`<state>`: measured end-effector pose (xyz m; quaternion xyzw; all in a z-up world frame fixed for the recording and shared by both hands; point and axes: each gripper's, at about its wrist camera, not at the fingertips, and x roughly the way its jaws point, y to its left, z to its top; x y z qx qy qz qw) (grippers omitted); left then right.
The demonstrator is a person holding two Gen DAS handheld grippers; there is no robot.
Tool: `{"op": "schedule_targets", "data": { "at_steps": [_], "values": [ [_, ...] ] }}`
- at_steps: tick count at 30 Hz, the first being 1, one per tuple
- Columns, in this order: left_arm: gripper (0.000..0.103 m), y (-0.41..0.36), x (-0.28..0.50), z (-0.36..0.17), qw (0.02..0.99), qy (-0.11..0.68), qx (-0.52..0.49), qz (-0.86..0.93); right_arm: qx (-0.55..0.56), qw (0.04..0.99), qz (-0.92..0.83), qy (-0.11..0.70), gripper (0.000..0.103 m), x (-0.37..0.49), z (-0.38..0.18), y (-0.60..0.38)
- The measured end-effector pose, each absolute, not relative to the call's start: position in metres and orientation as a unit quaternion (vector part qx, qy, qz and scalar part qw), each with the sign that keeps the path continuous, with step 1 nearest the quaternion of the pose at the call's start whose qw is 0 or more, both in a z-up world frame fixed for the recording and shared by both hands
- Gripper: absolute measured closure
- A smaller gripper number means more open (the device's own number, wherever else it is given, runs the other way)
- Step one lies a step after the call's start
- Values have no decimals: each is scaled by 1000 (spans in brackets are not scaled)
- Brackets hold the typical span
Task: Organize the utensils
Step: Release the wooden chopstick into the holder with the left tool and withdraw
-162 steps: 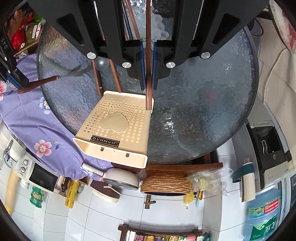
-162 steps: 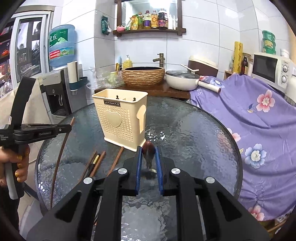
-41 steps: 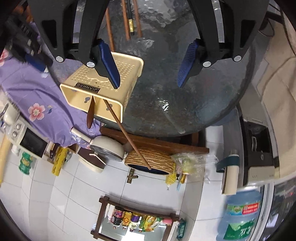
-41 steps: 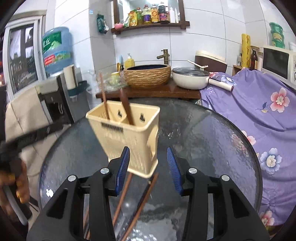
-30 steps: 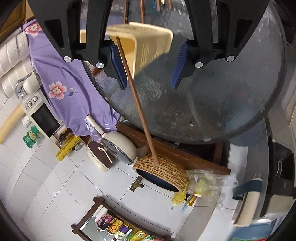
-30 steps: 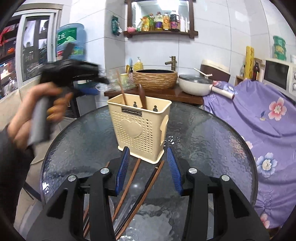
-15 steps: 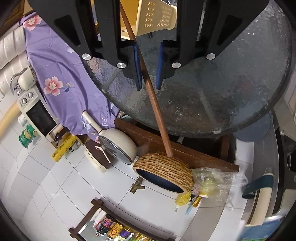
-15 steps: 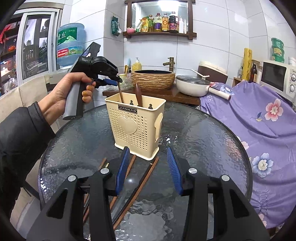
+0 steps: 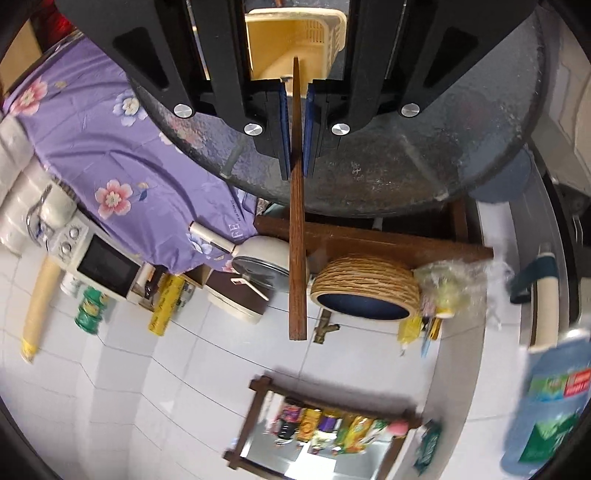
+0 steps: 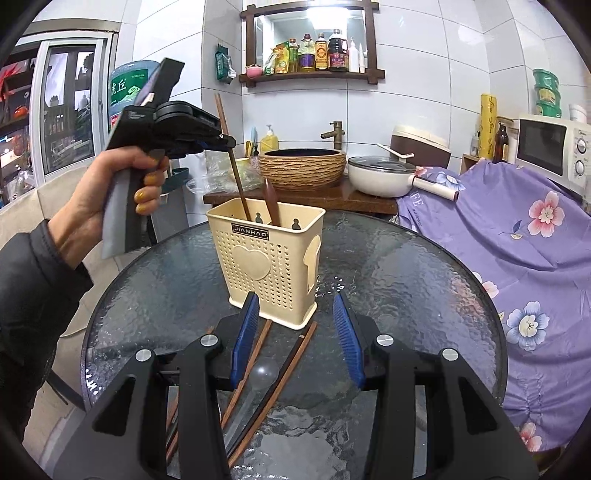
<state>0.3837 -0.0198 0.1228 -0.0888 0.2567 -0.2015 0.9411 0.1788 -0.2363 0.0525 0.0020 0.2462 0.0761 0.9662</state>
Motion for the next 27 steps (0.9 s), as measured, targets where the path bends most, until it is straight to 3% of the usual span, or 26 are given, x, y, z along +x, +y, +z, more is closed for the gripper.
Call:
{"op": "schedule_targets", "data": {
  "at_steps": [7,17,18,20,24,27],
  "values": [
    [97,-49,361,100,944,264,-19,-198,14,964,79,255,60,181,48,-239],
    [95,-52,366,70,933,298,-27,-201,23,963,68,260,60,178,45,-248],
    [93,-53,365,69,934,296,-20,-198,25,963,68,260,60,178,45,-250],
    [77,-53,361,70,937,290,-16,-195,27,963,67,259,60,178,45,-250],
    [66,-44,348,79,940,278,-30,-195,29,963,66,258,60,179,44,-251],
    [49,-33,329,88,948,267,-34,-169,27,961,64,267,60,183,41,-251]
  ]
}}
